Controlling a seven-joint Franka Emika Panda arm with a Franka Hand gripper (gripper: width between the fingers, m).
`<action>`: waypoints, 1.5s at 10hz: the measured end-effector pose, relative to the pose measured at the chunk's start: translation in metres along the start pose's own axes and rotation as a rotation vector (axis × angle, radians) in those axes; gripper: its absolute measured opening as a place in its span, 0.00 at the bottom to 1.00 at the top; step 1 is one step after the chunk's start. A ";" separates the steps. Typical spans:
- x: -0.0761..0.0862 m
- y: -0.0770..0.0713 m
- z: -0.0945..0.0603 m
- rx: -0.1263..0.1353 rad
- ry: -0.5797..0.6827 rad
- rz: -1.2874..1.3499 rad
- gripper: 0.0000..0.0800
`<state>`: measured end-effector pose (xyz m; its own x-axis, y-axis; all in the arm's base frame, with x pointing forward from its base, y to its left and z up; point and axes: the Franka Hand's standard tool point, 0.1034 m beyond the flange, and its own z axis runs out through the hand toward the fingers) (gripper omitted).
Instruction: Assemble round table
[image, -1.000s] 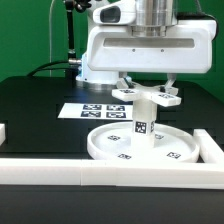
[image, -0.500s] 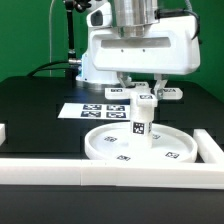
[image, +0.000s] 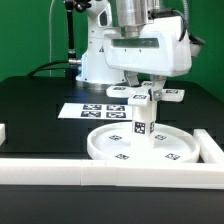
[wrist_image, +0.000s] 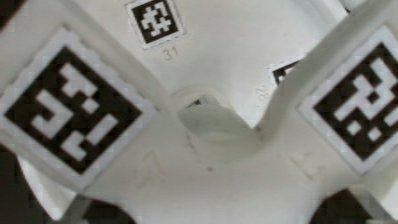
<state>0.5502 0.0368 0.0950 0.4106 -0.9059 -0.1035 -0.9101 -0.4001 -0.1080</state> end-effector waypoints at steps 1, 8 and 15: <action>0.001 -0.001 0.000 0.013 -0.001 0.123 0.56; 0.004 -0.005 0.000 0.113 -0.009 0.784 0.56; 0.001 -0.019 -0.026 0.125 -0.054 0.739 0.81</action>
Offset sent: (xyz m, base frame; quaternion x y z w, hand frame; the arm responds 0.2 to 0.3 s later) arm -0.0088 -0.0013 -0.0045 0.0024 0.0071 0.2898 0.9571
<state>0.5661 0.0398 0.1223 -0.3001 -0.9230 -0.2410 -0.9378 0.3317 -0.1028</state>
